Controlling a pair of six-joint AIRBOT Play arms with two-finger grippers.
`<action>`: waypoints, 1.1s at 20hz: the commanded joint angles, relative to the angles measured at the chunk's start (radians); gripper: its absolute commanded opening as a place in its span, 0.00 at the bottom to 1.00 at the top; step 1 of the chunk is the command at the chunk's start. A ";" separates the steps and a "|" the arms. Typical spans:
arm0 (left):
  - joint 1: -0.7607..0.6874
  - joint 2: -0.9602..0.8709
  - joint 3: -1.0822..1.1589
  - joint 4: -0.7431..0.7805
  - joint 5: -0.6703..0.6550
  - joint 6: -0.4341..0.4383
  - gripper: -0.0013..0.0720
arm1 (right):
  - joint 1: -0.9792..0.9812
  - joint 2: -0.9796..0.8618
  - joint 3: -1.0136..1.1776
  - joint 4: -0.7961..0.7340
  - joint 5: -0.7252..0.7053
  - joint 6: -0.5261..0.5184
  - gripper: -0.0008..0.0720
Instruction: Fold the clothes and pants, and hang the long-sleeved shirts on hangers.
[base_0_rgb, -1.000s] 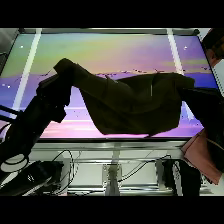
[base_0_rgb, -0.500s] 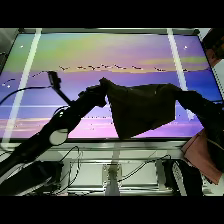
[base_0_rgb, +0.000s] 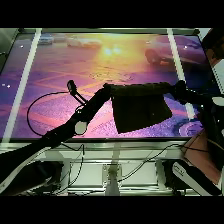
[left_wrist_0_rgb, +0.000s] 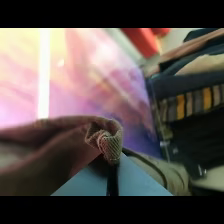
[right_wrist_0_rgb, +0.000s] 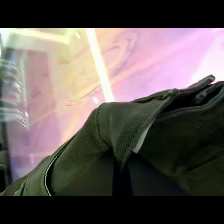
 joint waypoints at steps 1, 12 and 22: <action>0.000 0.010 0.000 -0.012 -0.234 -0.047 0.06 | -0.014 -0.106 0.135 -0.153 0.161 0.000 0.06; 0.000 0.023 -0.002 0.018 -0.818 0.040 0.06 | -0.055 -0.130 0.268 -0.740 0.676 0.002 0.06; 0.001 -0.098 0.000 -0.012 -0.665 0.040 0.65 | -0.055 -0.128 0.050 -0.736 0.436 -0.004 0.22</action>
